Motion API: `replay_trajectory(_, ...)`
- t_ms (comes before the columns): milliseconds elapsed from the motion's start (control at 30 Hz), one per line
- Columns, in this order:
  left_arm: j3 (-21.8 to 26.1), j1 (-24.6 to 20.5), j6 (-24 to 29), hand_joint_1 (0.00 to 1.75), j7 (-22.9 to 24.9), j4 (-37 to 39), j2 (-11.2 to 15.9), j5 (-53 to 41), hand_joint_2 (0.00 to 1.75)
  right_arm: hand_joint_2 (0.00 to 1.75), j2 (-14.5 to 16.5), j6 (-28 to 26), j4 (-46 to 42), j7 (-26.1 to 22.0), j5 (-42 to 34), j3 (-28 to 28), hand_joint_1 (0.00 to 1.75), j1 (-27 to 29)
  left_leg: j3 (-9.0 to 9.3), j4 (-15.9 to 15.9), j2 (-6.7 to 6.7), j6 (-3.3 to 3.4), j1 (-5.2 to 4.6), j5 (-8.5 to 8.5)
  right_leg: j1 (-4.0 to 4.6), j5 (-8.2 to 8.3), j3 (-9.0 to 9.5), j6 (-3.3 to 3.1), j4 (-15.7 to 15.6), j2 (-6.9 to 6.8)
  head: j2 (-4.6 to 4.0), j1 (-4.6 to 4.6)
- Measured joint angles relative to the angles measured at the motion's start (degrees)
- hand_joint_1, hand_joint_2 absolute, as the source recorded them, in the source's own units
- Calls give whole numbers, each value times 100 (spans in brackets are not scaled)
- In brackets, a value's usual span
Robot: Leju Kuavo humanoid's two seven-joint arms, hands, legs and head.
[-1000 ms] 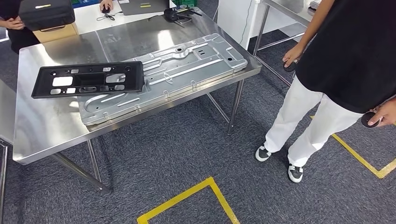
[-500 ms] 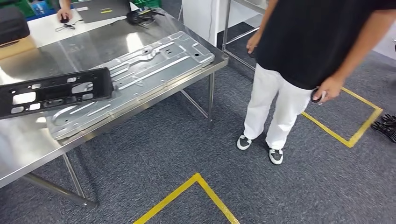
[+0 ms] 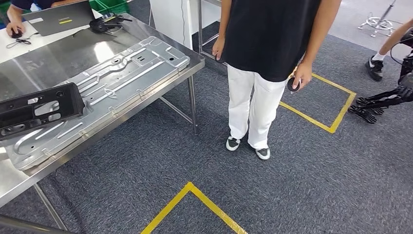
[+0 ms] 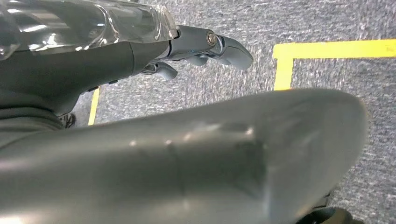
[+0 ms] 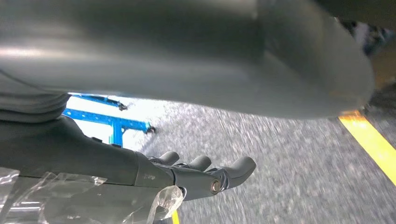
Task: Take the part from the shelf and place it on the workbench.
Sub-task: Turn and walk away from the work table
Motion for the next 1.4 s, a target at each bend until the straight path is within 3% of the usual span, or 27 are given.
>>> replay_trajectory(100,1,-13,12,0,-26,0,0,16,0,0,0,9,1,21,19,9,0,9,-4,4,28,21,-13,9,-6,15,-9,25,-9,33,0,0)
replay_trajectory(133,2,-27,18,0,-31,-1,-2,18,0,0,-1,12,5,27,25,21,0,13,-3,-12,60,48,-3,27,-7,-8,-22,35,21,-34,0,1)
replay_trajectory(167,4,-43,33,0,-28,-1,0,22,0,0,0,14,10,28,45,45,0,13,-7,-28,120,91,5,45,-7,-132,-107,53,203,-173,0,5)
replay_trajectory(233,9,-48,56,0,121,-2,15,55,0,0,12,4,19,-33,80,121,0,8,-28,-56,368,178,3,78,-16,-602,-529,113,1150,-483,0,14)
replay_trajectory(267,10,-27,58,0,219,-2,28,72,0,0,20,-9,21,-77,81,150,0,4,-39,-54,490,196,-11,77,-19,-772,-694,135,1547,-575,0,17)
replay_trajectory(300,11,1,50,0,309,-2,40,93,0,0,28,-22,22,-121,60,168,0,6,-43,-51,598,196,-21,75,-24,-784,-720,147,1676,-608,0,17)
replay_trajectory(333,11,22,44,0,332,-2,47,105,0,0,31,-31,23,-141,29,174,0,11,-37,-50,665,190,-23,72,-25,-623,-543,145,1382,-657,0,17)
replay_trajectory(400,13,53,49,0,298,-2,58,135,0,0,38,-30,24,-161,-8,190,0,8,-21,-41,770,159,-43,54,-1,-309,-70,119,538,-889,0,18)
replay_trajectory(467,16,73,61,0,256,-2,67,165,0,0,46,-11,25,-150,-18,223,0,-10,-10,-32,863,105,-76,35,32,-212,150,64,86,-1037,0,10)
replay_trajectory(533,18,78,60,0,268,-2,72,184,0,0,50,13,28,-118,-26,251,0,-11,4,-34,965,48,-79,27,57,-210,134,-6,43,-954,0,4)
replay_trajectory(600,17,75,58,0,286,-2,73,187,0,0,51,44,30,-92,-32,261,0,-3,-24,89,848,-22,-44,-84,48,-176,122,-81,25,-844,0,3)
replay_trajectory(667,17,94,65,0,273,-2,74,199,0,0,53,72,31,-89,-10,269,0,-8,-260,656,542,-84,-15,-434,23,-137,99,-146,16,-726,0,-5)
replay_trajectory(733,19,129,69,0,255,-2,74,217,0,0,55,83,31,-91,9,281,0,-14,-637,1486,384,-106,-9,-800,25,-115,70,-177,19,-577,0,-10)
replay_trajectory(767,19,138,70,0,249,-2,74,223,0,0,56,85,31,-94,11,290,0,-11,-753,1731,363,-106,-9,-856,27,-107,62,-180,20,-493,0,-11)
replay_trajectory(800,20,143,70,0,246,-2,75,224,0,0,56,84,31,-97,14,297,0,-4,-761,1740,349,-99,-9,-791,29,-100,61,-176,21,-408,0,-11)
replay_trajectory(867,19,140,70,0,245,-2,76,217,0,0,59,64,31,-101,36,311,0,6,-467,1090,250,-61,-9,-398,28,-86,69,-157,22,-242,0,-11)
replay_trajectory(933,19,135,69,0,245,-2,86,209,0,0,68,10,31,-75,71,333,0,-3,-116,282,7,-15,-5,-61,42,-69,55,-127,35,-92,0,-9)
replay_trajectory(1000,18,127,67,0,242,-2,91,201,0,0,75,-68,31,-34,103,369,0,-4,-3,-15,-91,9,-15,26,49,-44,12,-87,46,32,0,-5)
replay_trajectory(1067,17,109,65,0,238,-2,80,185,0,0,73,-144,32,3,137,400,0,16,-4,-40,28,59,-26,62,28,-31,-31,-33,60,82,0,-4)
replay_trajectory(1133,19,90,65,0,233,-2,74,165,0,0,71,-196,34,37,175,415,0,25,-3,-71,156,140,-19,96,23,-208,-152,20,314,-177,0,8)
replay_trajectory(1200,20,94,63,0,230,-2,75,144,0,0,70,-231,35,54,199,429,0,12,-14,-81,303,187,-19,104,15,-613,-475,71,1025,-498,0,24)
replay_trajectory(1267,20,100,57,0,230,-2,76,128,0,0,71,-243,35,53,197,452,0,5,-30,-78,461,198,-24,102,-16,-887,-784,125,1713,-577,0,28)
replay_trajectory(1300,20,96,56,0,232,-2,75,122,0,0,71,-242,35,50,194,467,0,7,-33,-76,534,196,-20,101,-32,-870,-801,146,1785,-592,0,28)
replay_trajectory(1333,20,86,55,0,235,-2,74,119,0,0,70,-241,35,46,193,484,0,11,-31,-75,601,189,-15,97,-47,-750,-693,163,1615,-622,0,28)
replay_trajectory(1400,20,62,55,0,240,-2,73,114,0,0,69,-249,35,36,196,521,0,9,-11,-67,724,152,-9,77,-66,-405,-230,184,795,-824,0,30)
